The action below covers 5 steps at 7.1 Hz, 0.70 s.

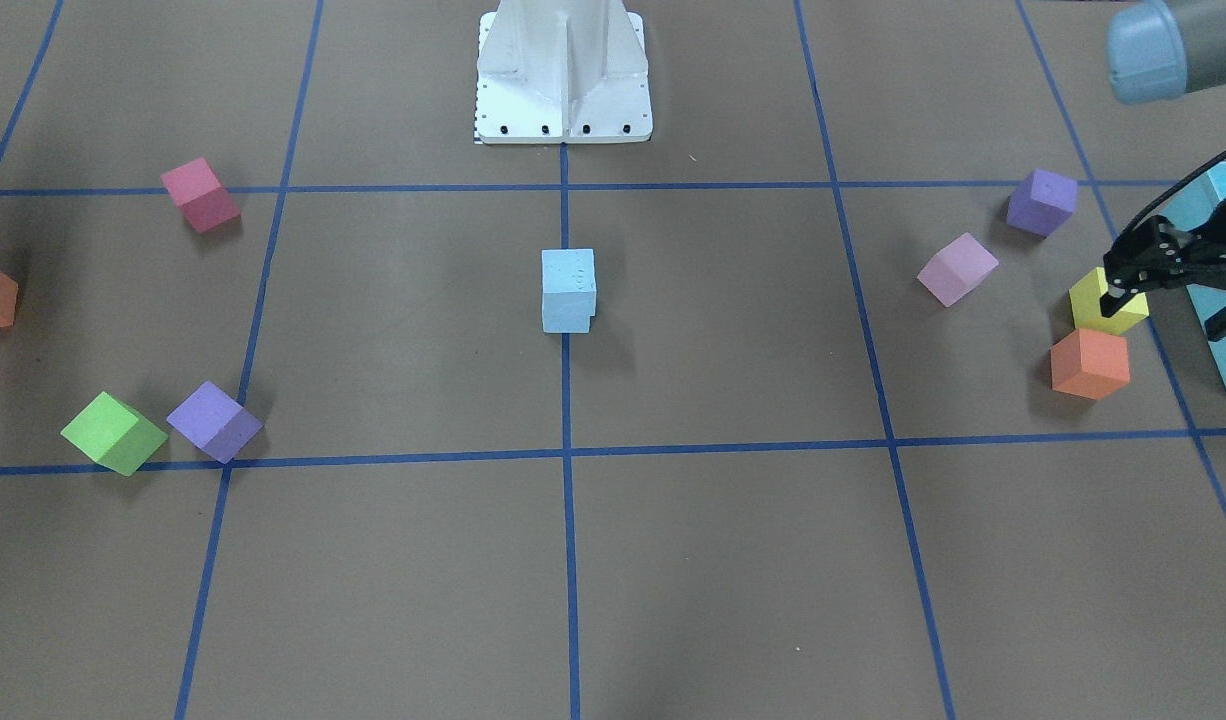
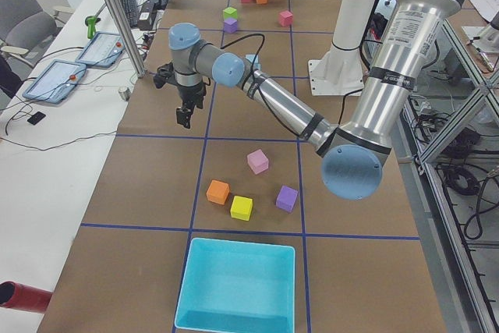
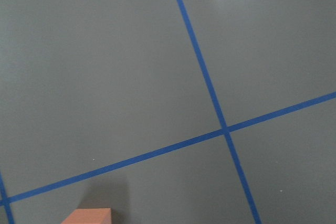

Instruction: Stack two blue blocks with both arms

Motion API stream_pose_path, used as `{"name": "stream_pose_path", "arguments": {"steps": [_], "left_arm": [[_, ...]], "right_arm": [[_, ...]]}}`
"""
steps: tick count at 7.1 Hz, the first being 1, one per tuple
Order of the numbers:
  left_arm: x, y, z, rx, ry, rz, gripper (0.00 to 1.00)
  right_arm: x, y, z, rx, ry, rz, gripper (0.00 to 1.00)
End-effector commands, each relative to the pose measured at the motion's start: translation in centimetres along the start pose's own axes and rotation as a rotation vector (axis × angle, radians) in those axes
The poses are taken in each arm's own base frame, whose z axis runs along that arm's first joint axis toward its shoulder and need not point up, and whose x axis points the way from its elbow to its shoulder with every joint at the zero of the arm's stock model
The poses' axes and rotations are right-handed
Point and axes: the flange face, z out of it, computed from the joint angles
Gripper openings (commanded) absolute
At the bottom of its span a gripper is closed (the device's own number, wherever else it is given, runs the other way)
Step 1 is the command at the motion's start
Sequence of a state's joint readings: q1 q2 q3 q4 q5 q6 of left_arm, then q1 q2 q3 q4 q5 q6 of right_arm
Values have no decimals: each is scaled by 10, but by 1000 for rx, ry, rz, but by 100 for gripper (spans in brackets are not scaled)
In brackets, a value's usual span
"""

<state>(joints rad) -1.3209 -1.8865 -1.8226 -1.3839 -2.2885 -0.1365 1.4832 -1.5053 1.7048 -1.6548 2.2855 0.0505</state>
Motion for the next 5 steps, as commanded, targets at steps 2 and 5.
{"name": "stream_pose_path", "arguments": {"steps": [2,5], "left_arm": [[-111,41,15,-48,20,2,98],[-170,68,41,-100,20,3,98]], "right_arm": [[42,15,38,52,-25,-32,100],[52,19,24,81,-53,-15,100]]}}
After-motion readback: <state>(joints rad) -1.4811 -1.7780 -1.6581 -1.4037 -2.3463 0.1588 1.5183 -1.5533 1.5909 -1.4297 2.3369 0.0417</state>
